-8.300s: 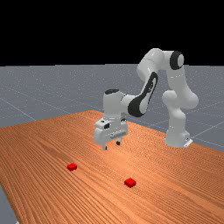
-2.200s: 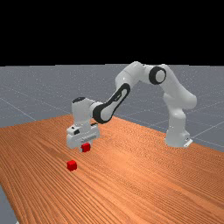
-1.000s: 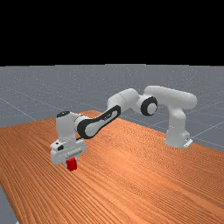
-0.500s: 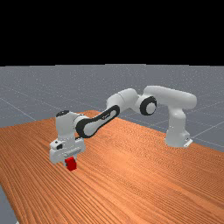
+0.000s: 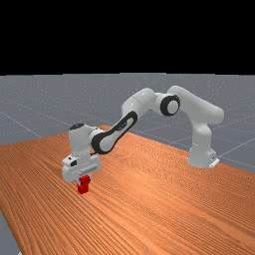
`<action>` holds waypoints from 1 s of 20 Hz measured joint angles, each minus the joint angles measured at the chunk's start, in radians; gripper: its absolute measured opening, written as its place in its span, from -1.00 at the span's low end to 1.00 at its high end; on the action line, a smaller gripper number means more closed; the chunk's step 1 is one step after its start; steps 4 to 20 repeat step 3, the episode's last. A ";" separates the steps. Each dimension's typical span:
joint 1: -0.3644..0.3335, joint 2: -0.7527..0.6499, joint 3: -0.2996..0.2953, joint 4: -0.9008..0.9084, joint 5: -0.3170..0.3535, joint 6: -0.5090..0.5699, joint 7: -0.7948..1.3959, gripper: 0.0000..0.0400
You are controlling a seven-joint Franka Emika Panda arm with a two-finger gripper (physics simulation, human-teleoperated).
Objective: Stack all the cube
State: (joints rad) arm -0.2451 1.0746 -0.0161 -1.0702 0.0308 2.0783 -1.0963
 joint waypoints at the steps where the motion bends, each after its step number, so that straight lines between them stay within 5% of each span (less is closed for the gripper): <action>1: 0.004 0.000 -0.012 -0.002 -0.006 0.006 0.021 -0.05; 20: -0.002 0.006 -0.011 0.009 -0.004 0.000 0.015 -0.05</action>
